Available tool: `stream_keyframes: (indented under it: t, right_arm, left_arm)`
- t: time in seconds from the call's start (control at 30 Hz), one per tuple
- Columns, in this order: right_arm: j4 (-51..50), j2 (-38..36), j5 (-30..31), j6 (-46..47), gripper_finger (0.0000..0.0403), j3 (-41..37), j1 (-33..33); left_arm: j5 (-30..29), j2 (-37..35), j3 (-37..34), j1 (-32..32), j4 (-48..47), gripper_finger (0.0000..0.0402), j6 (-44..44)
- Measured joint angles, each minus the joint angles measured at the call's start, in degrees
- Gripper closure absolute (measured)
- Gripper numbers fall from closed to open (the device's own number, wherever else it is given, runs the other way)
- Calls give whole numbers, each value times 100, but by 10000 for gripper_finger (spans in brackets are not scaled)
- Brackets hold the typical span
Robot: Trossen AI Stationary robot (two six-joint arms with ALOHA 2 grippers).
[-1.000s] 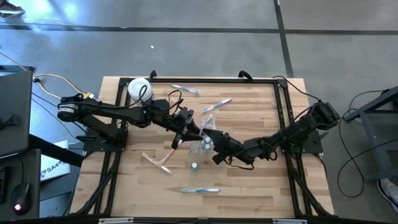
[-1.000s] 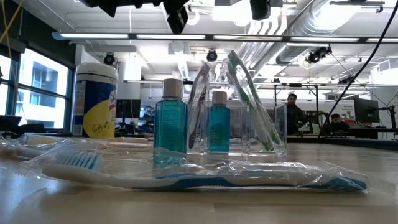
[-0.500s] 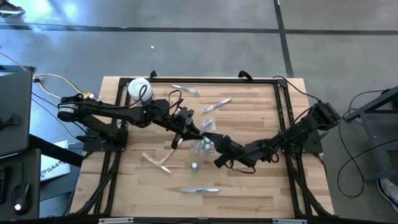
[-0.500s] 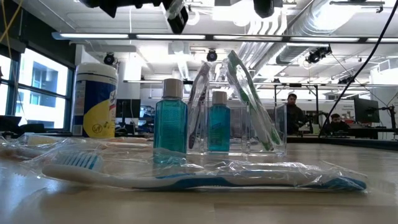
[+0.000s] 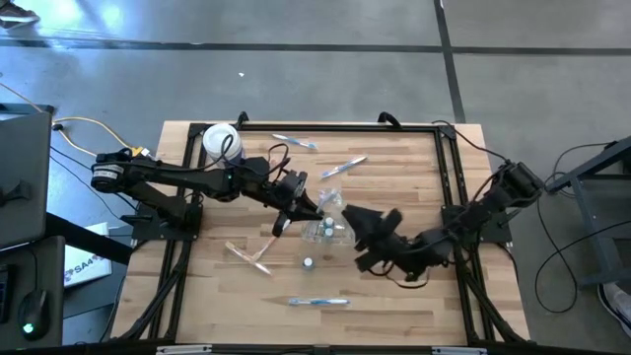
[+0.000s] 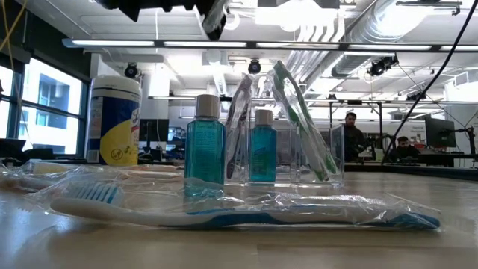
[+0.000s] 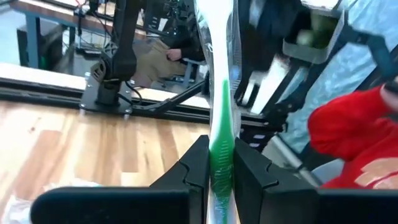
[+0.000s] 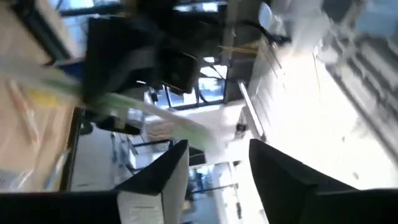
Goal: Pick & Place toothbrushing station
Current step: Put the green toothbrush into the transparent organizer
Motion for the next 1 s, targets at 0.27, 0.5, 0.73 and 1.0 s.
stream_keyframes:
  t: [0.27, 0.5, 0.73, 1.0]
  right_arm:
    - [1213, -1133, -89, 267, 253, -476, 483]
    - [1933, -2736, -289, 1162, 264, -1944, 697]
    - [303, -4035, -584, 4539, 270, -3030, 446]
    - [-434, -4228, -1494, 6125, 270, -3602, 393]
  left_arm:
    - [-335, -3, -27, -250, -480, 364, 1045]
    - [-1145, -186, -111, -387, -625, 364, 1453]
    - [-1226, -264, -117, -422, -405, 364, 1595]
    - [-1720, -519, -1208, -446, 619, 364, 1290]
